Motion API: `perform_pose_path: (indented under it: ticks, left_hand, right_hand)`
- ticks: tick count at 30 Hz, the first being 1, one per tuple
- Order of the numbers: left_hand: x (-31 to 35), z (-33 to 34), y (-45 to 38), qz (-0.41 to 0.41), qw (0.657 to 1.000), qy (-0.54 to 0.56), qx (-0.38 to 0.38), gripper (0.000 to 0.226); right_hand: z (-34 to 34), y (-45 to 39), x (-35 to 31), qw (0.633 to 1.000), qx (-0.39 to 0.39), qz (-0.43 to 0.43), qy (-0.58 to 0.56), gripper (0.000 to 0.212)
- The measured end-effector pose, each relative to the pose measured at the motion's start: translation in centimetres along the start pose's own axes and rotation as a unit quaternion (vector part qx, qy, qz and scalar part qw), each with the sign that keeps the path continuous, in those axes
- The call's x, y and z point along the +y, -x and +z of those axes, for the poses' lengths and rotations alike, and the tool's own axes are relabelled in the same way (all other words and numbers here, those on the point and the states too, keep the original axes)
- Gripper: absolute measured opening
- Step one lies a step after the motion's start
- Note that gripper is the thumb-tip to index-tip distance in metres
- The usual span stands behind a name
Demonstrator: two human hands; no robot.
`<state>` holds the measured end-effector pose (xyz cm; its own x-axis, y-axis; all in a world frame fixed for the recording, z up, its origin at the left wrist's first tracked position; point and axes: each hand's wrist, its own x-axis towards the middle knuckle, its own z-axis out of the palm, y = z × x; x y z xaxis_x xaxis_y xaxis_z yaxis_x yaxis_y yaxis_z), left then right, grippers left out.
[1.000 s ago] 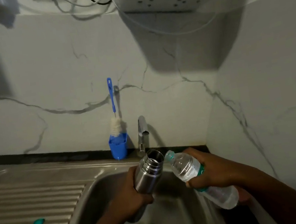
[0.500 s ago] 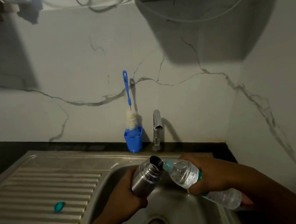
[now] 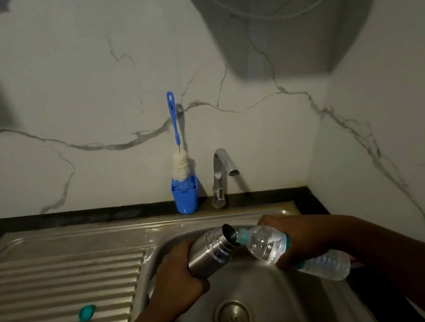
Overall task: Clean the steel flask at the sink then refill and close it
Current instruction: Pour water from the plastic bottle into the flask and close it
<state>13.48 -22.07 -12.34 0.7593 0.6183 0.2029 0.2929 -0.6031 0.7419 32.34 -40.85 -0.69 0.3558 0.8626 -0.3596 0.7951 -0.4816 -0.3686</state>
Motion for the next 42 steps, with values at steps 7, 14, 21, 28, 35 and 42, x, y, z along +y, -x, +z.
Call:
perform_pose_path:
  ticks: [7,14,21,28,35,42]
  left_hand:
    - [-0.4,-0.6,0.0,0.031,0.999,0.006,0.009,0.085]
    - [-0.7,-0.5,0.4,0.037,0.999,0.005,0.005,0.086]
    - [-0.6,-0.4,1.0,0.037,0.999,0.002,0.016,0.084]
    - [-0.6,-0.1,1.5,0.036,0.999,-0.009,0.020,0.084]
    - [-0.3,0.2,1.7,0.030,0.999,-0.014,0.023,0.086]
    - [-0.1,0.9,1.7,0.030,0.999,-0.032,0.010,0.084]
  right_hand:
    - [0.8,0.1,-0.6,0.999,0.021,0.028,0.011,0.086]
    - [0.5,1.3,-1.7,0.996,0.010,0.014,0.090,0.073]
    - [0.4,1.9,-1.8,0.994,0.012,-0.002,0.106,0.075]
    - [0.5,2.0,-1.4,0.997,-0.006,0.020,0.073,0.076]
    - [0.1,2.1,-0.9,0.999,-0.006,0.012,0.053,0.079]
    - [-0.1,2.6,0.3,0.996,-0.043,0.007,0.075,0.081]
